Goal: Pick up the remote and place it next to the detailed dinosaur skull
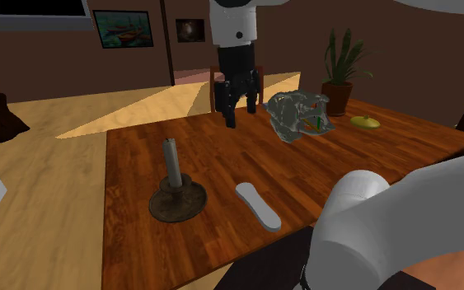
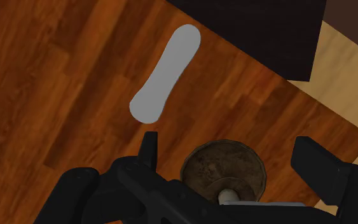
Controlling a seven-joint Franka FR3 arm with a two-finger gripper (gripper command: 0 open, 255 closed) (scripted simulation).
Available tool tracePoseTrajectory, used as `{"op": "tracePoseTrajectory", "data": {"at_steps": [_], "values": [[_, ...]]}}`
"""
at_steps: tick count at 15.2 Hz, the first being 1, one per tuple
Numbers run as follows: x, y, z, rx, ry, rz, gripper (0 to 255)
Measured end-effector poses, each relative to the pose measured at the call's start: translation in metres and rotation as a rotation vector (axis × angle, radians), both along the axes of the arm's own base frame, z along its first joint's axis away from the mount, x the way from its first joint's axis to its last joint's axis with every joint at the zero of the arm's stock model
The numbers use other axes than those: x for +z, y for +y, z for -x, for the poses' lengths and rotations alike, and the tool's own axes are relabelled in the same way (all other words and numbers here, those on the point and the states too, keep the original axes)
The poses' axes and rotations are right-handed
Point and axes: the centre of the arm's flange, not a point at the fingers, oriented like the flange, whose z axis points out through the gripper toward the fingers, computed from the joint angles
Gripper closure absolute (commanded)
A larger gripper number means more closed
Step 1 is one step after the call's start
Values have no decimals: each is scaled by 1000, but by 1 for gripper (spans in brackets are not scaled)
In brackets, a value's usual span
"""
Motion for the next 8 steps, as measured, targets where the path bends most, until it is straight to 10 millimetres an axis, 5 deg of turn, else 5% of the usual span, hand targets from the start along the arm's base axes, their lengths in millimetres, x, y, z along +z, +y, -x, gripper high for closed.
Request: {"op": "tracePoseTrajectory", "data": {"at_steps": [4, 8], "values": [[-25, -8, 3, -53, -10, -2, 0], [-76, -23, 6, -152, -29, -8, 0]]}}
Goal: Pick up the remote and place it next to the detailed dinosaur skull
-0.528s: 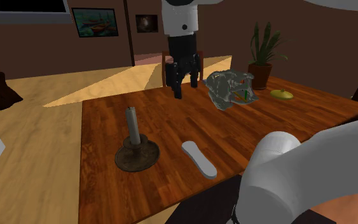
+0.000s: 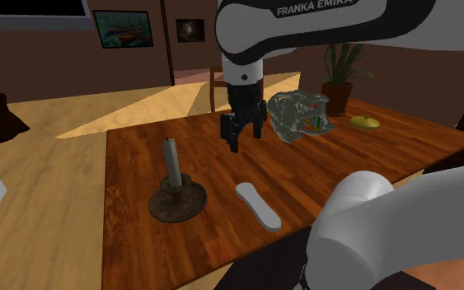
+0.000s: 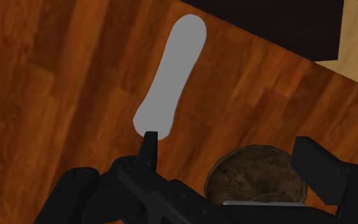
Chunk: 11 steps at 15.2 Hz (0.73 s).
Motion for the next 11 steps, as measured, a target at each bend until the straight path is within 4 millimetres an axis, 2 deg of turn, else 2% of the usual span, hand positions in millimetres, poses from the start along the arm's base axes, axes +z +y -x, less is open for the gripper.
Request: {"op": "tracePoseTrajectory", "data": {"at_steps": [7, 11], "values": [[-86, -29, 11, -179, -36, -8, 0], [-139, -40, 16, -280, -55, -13, 0]]}}
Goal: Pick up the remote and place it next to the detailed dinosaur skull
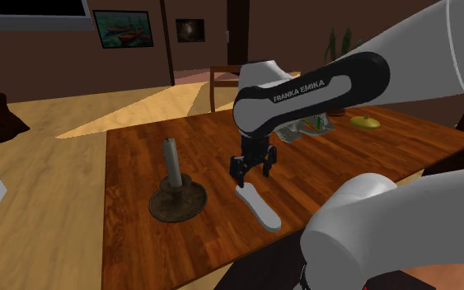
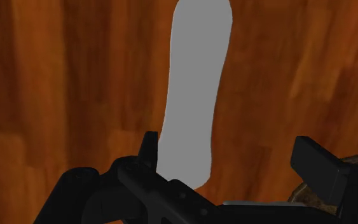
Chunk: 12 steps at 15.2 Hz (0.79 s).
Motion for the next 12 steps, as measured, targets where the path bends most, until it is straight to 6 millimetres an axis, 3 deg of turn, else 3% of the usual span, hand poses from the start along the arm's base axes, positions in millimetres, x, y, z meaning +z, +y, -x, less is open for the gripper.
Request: {"op": "tracePoseTrajectory", "data": {"at_steps": [5, 12], "values": [[-57, -16, 7, -107, -23, -5, 0], [-94, -17, 8, -117, -27, -5, 0]]}}
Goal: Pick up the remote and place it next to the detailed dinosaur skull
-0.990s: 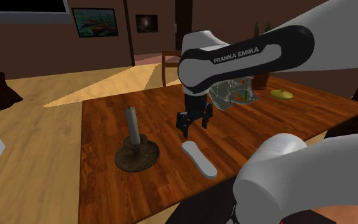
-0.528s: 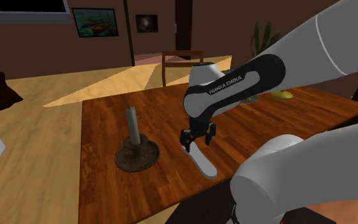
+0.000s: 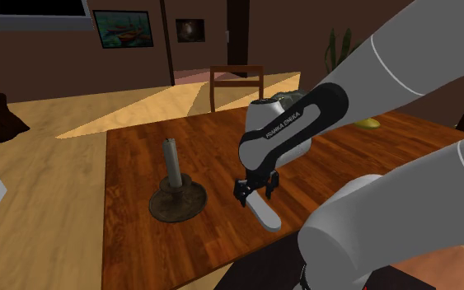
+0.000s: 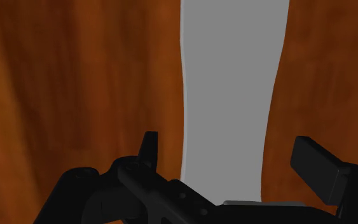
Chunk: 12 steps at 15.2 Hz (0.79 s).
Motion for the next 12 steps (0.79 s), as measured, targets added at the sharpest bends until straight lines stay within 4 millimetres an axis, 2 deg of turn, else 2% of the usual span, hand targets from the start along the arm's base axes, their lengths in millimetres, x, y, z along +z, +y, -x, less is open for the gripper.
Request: {"op": "tracePoseTrajectory", "data": {"at_steps": [6, 7, 12], "values": [[-4, 0, 0, 0, -1, 0, 0], [-4, 0, 0, 0, -1, 0, 255], [-4, 0, 0, 0, -1, 0, 255]]}}
